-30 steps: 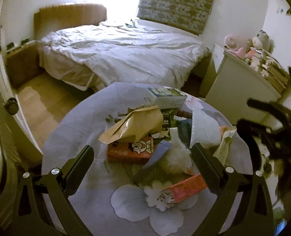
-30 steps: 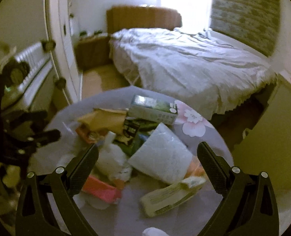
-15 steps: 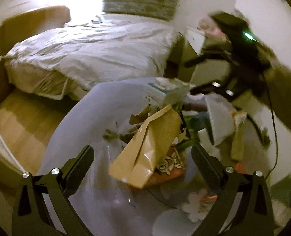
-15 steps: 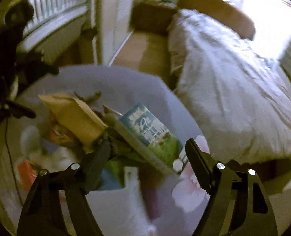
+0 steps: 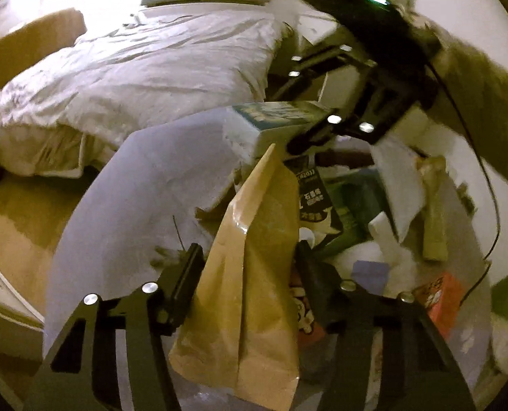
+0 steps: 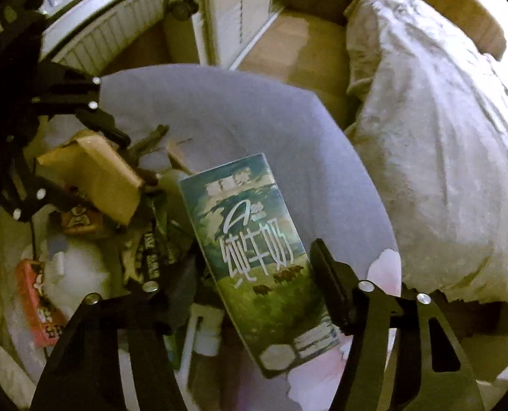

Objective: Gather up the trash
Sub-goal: 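Carry the bag and carton over the black bin and open both tools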

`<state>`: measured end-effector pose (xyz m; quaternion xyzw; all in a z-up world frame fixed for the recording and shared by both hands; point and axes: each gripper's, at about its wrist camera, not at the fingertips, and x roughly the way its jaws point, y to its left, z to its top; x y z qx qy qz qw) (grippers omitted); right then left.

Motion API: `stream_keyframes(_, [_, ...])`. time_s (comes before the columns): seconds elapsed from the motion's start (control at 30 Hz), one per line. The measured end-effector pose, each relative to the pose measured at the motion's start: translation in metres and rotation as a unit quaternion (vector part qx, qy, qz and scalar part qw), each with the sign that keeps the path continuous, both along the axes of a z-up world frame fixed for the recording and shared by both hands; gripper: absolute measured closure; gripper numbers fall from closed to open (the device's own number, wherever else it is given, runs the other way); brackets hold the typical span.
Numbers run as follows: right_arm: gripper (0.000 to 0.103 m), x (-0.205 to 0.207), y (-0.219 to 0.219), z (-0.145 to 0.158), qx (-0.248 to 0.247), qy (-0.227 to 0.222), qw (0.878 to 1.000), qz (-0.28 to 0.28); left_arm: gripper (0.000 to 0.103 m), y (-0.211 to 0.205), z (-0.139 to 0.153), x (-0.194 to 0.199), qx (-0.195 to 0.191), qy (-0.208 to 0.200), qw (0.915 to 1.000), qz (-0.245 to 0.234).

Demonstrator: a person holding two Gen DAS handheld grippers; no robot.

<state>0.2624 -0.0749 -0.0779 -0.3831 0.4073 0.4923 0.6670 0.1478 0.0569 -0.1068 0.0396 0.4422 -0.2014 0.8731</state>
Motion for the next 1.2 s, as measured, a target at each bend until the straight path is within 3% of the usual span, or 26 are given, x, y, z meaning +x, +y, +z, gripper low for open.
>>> stream_keyframes(0.17, [0.043,-0.029,-0.026,0.037,0.085,-0.015,0.994,-0.063,0.058,0.003,0.012,-0.016,-0.045,-0.007,0.9984,0.032])
stream_keyframes(0.3, [0.043,-0.051,-0.063,0.07,0.192,0.026,0.97,-0.145,0.058,-0.003,0.038,-0.042,-0.078,-0.041,0.9946,0.056])
stream_keyframes(0.4, [0.043,-0.064,-0.106,0.084,0.263,0.069,0.939,-0.209,0.058,-0.011,0.057,-0.065,-0.095,-0.064,0.9913,0.065])
stream_keyframes(0.53, [0.043,-0.082,-0.18,0.102,0.347,0.101,0.887,-0.288,0.058,-0.041,0.084,-0.077,-0.122,-0.081,0.9879,0.051])
stream_keyframes(0.63, [0.043,-0.09,-0.236,0.107,0.369,0.093,0.858,-0.346,0.058,-0.085,0.098,-0.073,-0.138,-0.075,0.9874,0.018])
stream_keyframes(0.7, [0.044,-0.093,-0.267,0.104,0.365,0.085,0.847,-0.378,0.058,-0.119,0.1,-0.064,-0.145,-0.07,0.9869,-0.007])
stream_keyframes(0.8, [0.044,-0.093,-0.317,0.089,0.35,0.066,0.825,-0.439,0.058,-0.185,0.095,-0.043,-0.17,-0.048,0.9831,-0.049])
stream_keyframes(0.9, [0.044,-0.096,-0.371,0.065,0.335,0.062,0.792,-0.507,0.058,-0.245,0.075,-0.017,-0.189,-0.006,0.979,-0.077])
stream_keyframes(0.93, [0.044,-0.092,-0.393,0.05,0.331,0.071,0.774,-0.535,0.058,-0.261,0.069,-0.008,-0.195,0.01,0.9774,-0.082])
stream_keyframes(1.07, [0.044,-0.081,-0.45,-0.018,0.305,0.107,0.72,-0.614,0.058,-0.332,0.038,0.02,-0.192,0.06,0.975,-0.095])
stream_keyframes(1.13, [0.044,-0.077,-0.479,-0.059,0.295,0.141,0.686,-0.65,0.058,-0.361,0.019,0.033,-0.186,0.091,0.9735,-0.098])
stream_keyframes(1.2, [0.044,-0.076,-0.493,-0.091,0.283,0.165,0.666,-0.67,0.058,-0.384,0.002,0.043,-0.17,0.114,0.974,-0.097])
